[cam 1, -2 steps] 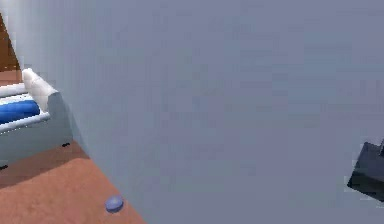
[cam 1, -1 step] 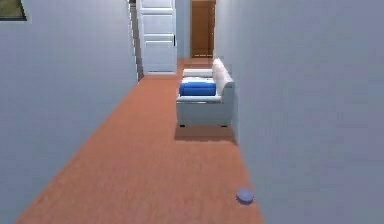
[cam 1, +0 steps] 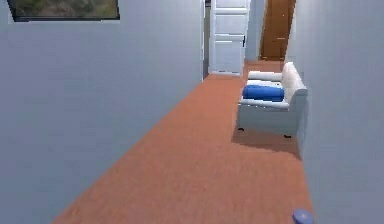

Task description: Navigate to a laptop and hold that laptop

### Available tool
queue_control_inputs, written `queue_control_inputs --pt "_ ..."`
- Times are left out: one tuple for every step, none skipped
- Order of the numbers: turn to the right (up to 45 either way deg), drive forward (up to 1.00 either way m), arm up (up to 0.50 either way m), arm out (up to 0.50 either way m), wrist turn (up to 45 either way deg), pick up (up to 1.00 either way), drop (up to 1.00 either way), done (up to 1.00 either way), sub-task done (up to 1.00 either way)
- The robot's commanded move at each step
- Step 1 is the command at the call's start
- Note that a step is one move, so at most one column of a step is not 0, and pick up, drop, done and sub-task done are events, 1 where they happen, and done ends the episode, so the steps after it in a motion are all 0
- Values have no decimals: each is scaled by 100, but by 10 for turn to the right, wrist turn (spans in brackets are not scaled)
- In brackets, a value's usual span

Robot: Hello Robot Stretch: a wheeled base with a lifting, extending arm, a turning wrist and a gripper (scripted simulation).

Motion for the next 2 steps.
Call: queue_control_inputs --pt "0 100 0 0 0 0 0 0 0" --pt "-30 0 0 0 0 0 0 0 0"
